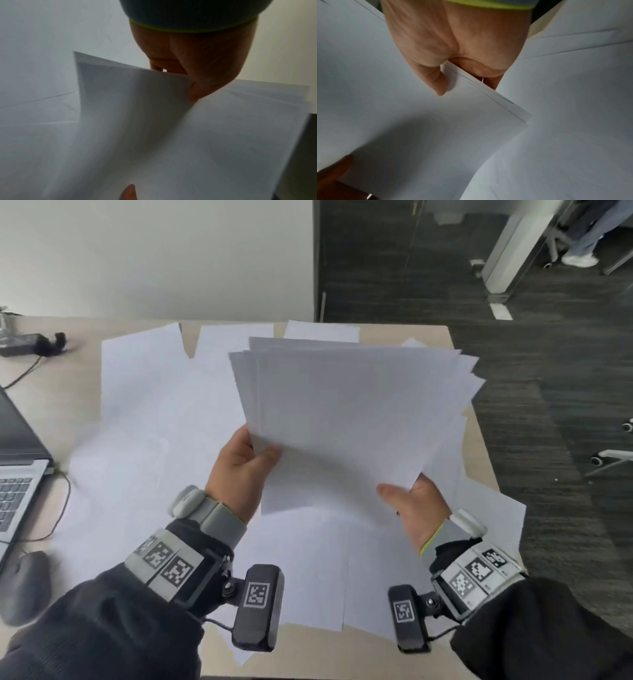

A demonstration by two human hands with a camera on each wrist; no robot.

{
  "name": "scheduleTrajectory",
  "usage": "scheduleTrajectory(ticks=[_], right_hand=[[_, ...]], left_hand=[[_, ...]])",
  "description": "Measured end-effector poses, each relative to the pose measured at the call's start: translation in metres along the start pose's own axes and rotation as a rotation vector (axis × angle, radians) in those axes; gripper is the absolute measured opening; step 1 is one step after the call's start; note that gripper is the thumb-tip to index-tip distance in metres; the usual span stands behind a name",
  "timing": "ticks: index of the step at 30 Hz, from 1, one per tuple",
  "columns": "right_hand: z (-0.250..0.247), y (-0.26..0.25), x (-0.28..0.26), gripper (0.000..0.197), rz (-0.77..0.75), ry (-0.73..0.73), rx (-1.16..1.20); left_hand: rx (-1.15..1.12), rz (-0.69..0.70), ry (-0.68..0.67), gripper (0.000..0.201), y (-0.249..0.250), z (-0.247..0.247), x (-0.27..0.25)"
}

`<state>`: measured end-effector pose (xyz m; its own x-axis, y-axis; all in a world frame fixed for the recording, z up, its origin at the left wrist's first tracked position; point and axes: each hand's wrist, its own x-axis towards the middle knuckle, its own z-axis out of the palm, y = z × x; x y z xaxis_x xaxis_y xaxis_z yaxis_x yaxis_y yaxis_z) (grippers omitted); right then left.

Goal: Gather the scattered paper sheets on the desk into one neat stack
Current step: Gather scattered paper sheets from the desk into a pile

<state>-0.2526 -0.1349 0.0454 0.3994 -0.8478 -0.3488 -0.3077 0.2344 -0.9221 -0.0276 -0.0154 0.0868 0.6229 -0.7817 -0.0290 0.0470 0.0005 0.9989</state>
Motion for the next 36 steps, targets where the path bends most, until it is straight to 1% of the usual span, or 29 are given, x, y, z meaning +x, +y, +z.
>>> scheduleTrajectory(ticks=[2,3,4,6,7,11,13,14,16,17,18,19,22,26,29,31,33,35,36], right_hand=[[0.010,-0.017,0.002,0.050,-0.037,0.007,-0.013],[0.012,-0.020,0.004,0.055,-0.045,0.006,-0.014],[0.014,-0.019,0.006,0.051,-0.056,-0.011,-0.015],[0.022,-0.013,0.011,0.023,-0.044,-0.054,-0.019],[0.026,-0.009,0.012,0.017,-0.017,-0.064,-0.029],[0.035,0.002,0.010,0.018,0.053,-0.071,-0.077],[0.039,0.004,0.008,0.018,0.092,-0.054,-0.100],[0.040,0.005,0.007,0.018,0.107,-0.042,-0.111],[0.043,0.007,0.007,0.015,0.113,-0.027,-0.135],[0.043,0.007,0.007,0.011,0.105,-0.035,-0.145],[0.044,0.007,0.008,0.006,0.092,-0.048,-0.141],[0.044,0.006,0.006,0.006,0.075,-0.065,-0.132],[0.046,0.006,0.007,0.017,0.060,-0.080,-0.153],[0.054,0.020,0.010,0.018,0.107,-0.101,-0.204],[0.063,0.028,0.011,0.016,0.111,-0.145,-0.252],[0.067,0.031,0.013,0.012,0.096,-0.175,-0.255],[0.067,0.033,0.015,0.008,0.063,-0.200,-0.329],[0.061,0.039,0.018,0.012,0.024,-0.149,-0.488],[0.057,0.045,0.021,0.022,0.003,-0.105,-0.605]], left_hand=[[-0.042,0.063,-0.006,0.028,0.009,-0.014,-0.001],[-0.051,0.073,-0.017,0.031,0.009,-0.018,-0.001],[-0.050,0.060,-0.021,0.034,0.005,-0.021,0.000],[-0.024,-0.003,-0.028,0.042,-0.007,-0.031,-0.002],[-0.012,-0.046,-0.034,0.045,-0.015,-0.035,-0.004],[0.006,-0.162,-0.035,0.045,-0.039,-0.039,-0.013],[0.038,-0.234,-0.040,0.039,-0.047,-0.038,-0.018],[0.090,-0.271,-0.044,0.033,-0.052,-0.039,-0.019],[0.266,-0.304,-0.053,0.020,-0.060,-0.044,-0.020],[0.322,-0.307,-0.052,0.017,-0.063,-0.047,-0.019],[0.335,-0.307,-0.047,0.019,-0.063,-0.051,-0.019],[0.291,-0.327,-0.039,0.024,-0.063,-0.055,-0.020],[0.113,-0.449,-0.058,0.035,-0.066,-0.065,-0.027],[0.029,-0.703,-0.113,0.047,-0.084,-0.069,-0.043],[-0.050,-0.821,-0.095,0.049,-0.097,-0.071,-0.049],[-0.048,-0.825,-0.064,0.048,-0.105,-0.075,-0.048],[0.037,-0.777,0.010,0.040,-0.111,-0.081,-0.044],[0.117,-0.737,0.112,0.022,-0.116,-0.093,-0.041],[0.136,-0.719,0.149,0.011,-0.119,-0.100,-0.039]])
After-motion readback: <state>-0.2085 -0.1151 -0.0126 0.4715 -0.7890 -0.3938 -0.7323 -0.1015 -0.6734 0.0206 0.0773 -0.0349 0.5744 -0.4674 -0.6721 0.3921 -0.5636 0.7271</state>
